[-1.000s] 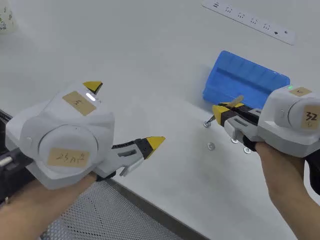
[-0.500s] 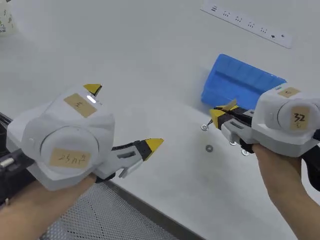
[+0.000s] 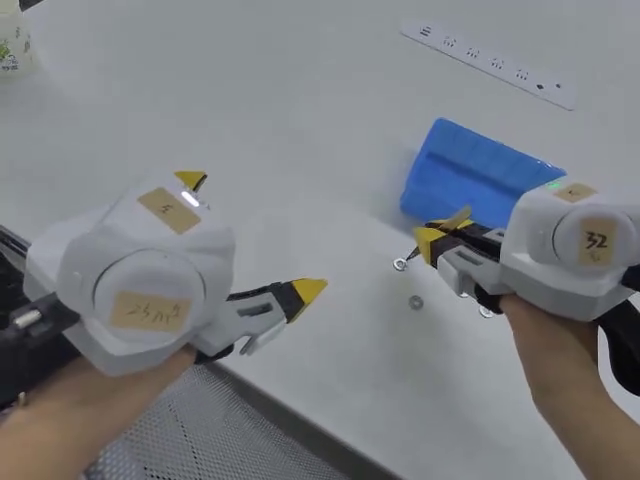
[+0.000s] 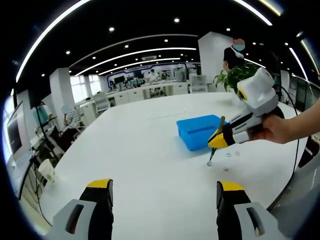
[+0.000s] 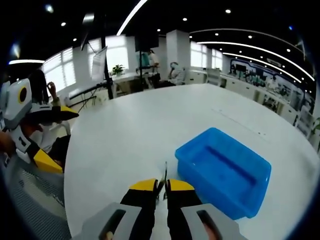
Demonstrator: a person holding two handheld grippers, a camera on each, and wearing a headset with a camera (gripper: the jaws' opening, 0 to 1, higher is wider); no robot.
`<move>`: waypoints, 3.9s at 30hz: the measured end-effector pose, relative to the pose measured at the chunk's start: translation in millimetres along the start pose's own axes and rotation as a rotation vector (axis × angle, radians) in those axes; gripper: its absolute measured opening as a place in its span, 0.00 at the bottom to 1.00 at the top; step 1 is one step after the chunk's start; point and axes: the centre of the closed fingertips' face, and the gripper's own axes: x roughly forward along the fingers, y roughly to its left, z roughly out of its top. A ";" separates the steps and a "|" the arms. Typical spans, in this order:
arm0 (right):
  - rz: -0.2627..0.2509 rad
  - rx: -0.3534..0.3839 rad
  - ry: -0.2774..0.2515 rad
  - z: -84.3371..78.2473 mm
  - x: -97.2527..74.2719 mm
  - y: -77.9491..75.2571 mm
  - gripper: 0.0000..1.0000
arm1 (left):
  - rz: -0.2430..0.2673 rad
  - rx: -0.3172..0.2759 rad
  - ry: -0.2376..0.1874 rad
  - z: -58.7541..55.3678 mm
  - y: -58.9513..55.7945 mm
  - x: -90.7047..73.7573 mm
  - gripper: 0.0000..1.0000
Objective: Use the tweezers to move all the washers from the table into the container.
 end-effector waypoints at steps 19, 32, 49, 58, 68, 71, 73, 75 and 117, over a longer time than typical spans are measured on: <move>0.004 0.022 0.013 -3.4 5.0 3.7 0.04 | -0.001 -0.001 0.003 -0.5 -0.1 1.0 0.86; -0.038 -0.004 0.009 -9.4 8.7 7.4 0.03 | -0.009 0.000 0.003 1.1 1.3 1.4 0.86; -0.041 -0.002 0.036 1.8 8.0 2.6 0.02 | -0.037 0.002 -0.001 4.4 -6.2 -1.5 0.86; -0.055 0.018 0.011 16.6 -1.3 -8.2 0.02 | -0.043 0.005 0.003 3.1 -8.3 -1.9 0.86; -0.083 -0.008 -0.008 36.7 -12.0 -21.6 0.01 | -0.041 0.006 0.002 2.8 -7.2 -0.4 0.85; -0.086 -0.016 -0.015 42.8 -13.0 -23.5 0.01 | -0.049 0.003 0.000 3.5 -8.2 0.1 0.86; -0.089 -0.019 -0.020 46.4 -13.3 -24.8 0.01 | -0.049 0.008 0.001 3.5 -8.1 0.6 0.86; -0.093 -0.027 -0.022 51.0 -13.9 -27.1 0.01 | -0.052 0.010 0.006 2.9 -8.4 1.4 0.86; -0.153 0.001 0.025 35.4 24.1 -68.1 0.02 | -0.047 0.013 0.047 -3.4 -7.2 3.2 0.83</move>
